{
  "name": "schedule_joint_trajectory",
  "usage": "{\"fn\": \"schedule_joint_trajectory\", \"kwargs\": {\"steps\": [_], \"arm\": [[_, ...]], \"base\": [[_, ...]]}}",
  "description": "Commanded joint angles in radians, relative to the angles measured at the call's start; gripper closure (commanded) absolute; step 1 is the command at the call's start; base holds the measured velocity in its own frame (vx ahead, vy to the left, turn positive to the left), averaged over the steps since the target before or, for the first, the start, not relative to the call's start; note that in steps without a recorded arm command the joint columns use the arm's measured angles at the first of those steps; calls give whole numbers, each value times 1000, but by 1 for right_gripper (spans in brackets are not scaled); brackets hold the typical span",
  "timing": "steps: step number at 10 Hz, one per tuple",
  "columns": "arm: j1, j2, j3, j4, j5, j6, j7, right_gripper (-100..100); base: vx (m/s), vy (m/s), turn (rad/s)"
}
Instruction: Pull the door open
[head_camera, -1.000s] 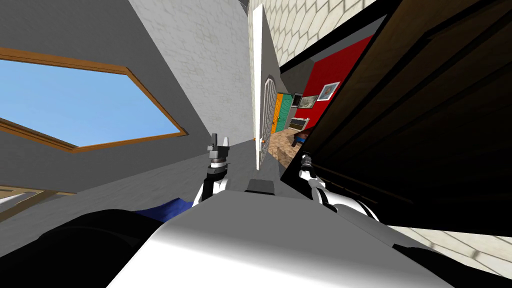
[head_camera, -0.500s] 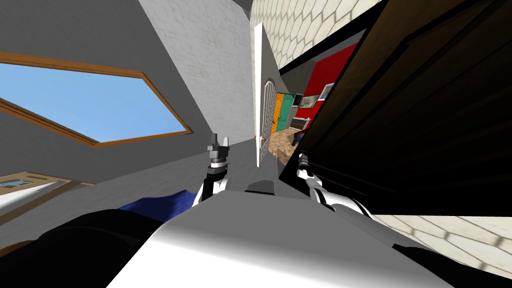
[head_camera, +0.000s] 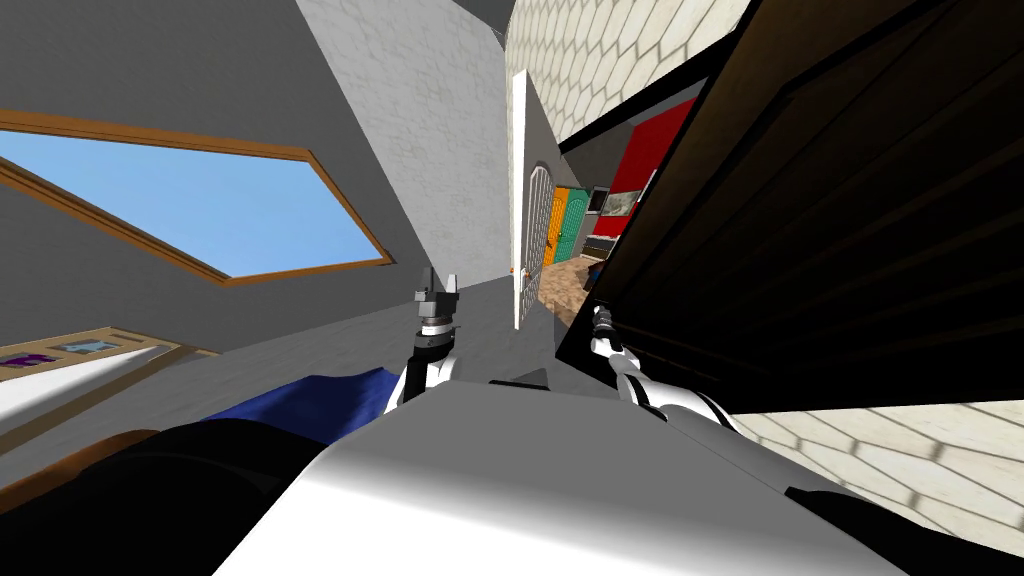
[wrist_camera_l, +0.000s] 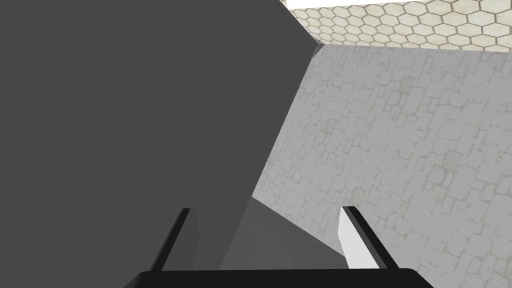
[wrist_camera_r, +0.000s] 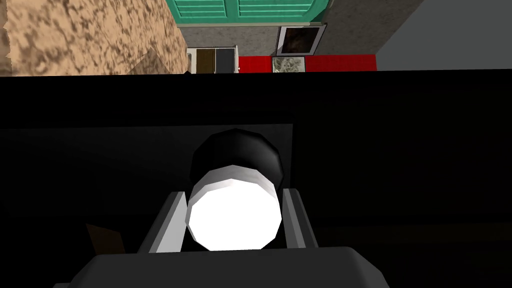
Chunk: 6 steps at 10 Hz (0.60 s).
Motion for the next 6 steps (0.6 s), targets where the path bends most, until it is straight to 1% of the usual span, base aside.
{"fn": "schedule_joint_trajectory", "kwargs": {"steps": [1, 4, 5, 6], "arm": [[4, 6, 15, -11, 7, 6, -7, 100], [-2, 19, 48, -20, 22, 8, -25, 100], [-2, 19, 48, -20, 22, 8, -25, 100], [-4, 24, 62, -24, 29, 9, -32, 100]], "base": [[-168, -60, 54], [-190, -67, 58], [-141, -37, 37], [-175, -49, 34]]}}
